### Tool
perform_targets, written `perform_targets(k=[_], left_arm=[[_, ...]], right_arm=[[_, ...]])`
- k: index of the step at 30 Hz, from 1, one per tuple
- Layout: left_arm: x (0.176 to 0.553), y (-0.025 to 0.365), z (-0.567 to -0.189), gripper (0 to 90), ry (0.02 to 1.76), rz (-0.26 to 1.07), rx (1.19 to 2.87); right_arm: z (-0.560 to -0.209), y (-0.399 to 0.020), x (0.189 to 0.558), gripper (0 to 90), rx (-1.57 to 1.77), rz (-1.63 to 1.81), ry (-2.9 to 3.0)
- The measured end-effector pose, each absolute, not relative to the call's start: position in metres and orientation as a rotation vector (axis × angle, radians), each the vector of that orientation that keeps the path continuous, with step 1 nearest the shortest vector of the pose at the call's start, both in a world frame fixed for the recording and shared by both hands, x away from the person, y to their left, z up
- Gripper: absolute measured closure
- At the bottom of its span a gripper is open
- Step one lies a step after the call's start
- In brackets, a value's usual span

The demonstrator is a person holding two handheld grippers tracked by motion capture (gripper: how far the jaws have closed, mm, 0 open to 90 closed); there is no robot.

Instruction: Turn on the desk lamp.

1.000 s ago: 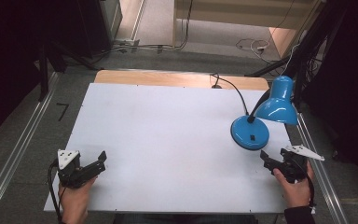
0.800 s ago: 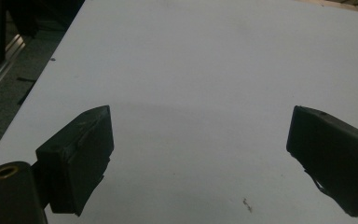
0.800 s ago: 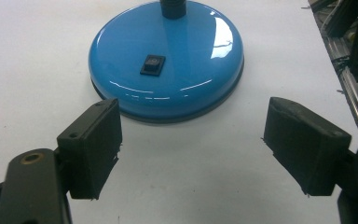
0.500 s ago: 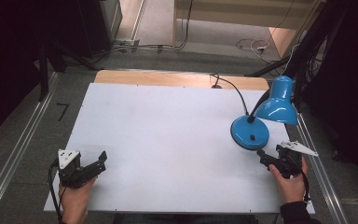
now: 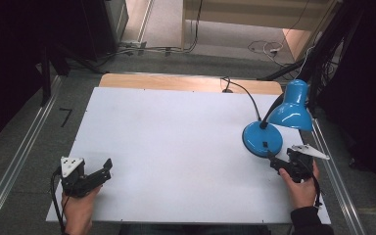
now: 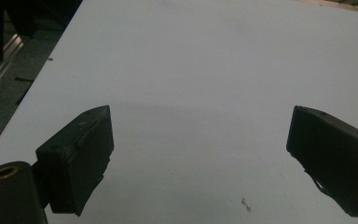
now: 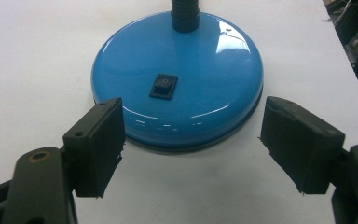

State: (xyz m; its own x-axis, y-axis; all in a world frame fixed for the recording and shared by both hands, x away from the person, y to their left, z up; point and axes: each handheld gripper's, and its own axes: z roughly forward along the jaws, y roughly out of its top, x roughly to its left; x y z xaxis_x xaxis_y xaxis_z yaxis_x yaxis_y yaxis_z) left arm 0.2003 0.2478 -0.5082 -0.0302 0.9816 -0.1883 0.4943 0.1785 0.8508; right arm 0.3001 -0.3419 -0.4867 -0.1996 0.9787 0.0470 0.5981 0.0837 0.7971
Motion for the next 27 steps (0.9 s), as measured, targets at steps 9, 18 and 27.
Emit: perform_targets(k=[9,18,27], left_arm=[[0.200,0.248,-0.508,7.9,1.646,0.759,1.430],[0.201,0.248,-0.508,7.9,1.644,0.756,1.428],[0.201,0.248,-0.509,7.9,1.645,0.753,1.426]], right_arm=[[-0.487,-0.340,0.304,24.2,1.544,0.980,1.856],[-0.486,-0.337,0.308,39.4,1.523,1.018,1.861],[-0.485,-0.332,0.316,45.2,1.526,1.032,1.850]])
